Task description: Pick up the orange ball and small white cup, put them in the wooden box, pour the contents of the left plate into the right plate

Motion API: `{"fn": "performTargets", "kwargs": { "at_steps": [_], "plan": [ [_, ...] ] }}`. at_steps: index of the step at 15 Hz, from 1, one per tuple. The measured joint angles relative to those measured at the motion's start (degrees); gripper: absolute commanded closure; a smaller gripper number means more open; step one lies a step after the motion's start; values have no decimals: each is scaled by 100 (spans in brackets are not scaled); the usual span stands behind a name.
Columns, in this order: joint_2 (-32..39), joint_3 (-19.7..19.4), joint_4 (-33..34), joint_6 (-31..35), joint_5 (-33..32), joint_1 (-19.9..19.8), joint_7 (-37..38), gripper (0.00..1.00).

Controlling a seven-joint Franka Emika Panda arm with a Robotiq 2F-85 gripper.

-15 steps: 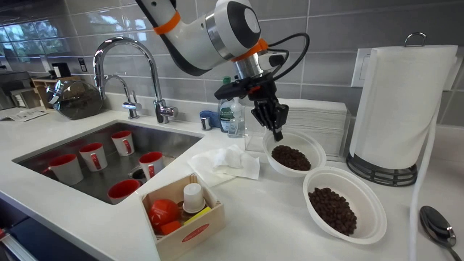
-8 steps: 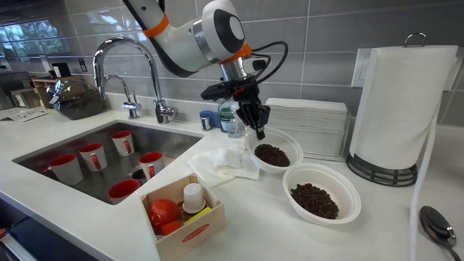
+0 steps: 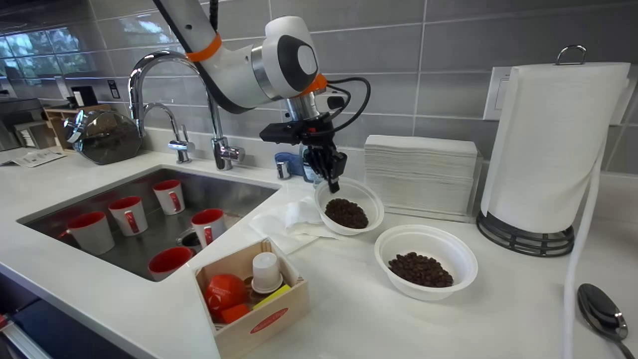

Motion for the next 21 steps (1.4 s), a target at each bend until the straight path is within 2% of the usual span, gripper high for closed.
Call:
{"fn": "performTargets", "kwargs": {
  "at_steps": [5,10,21],
  "plan": [
    [-337,-27,-20,97,257,6,-235,100],
    [-974,-183,-401,36,257,-135,-324,100],
    [-2291,-293,-1308,212,470,-1069,-647,100]
  ]
}}
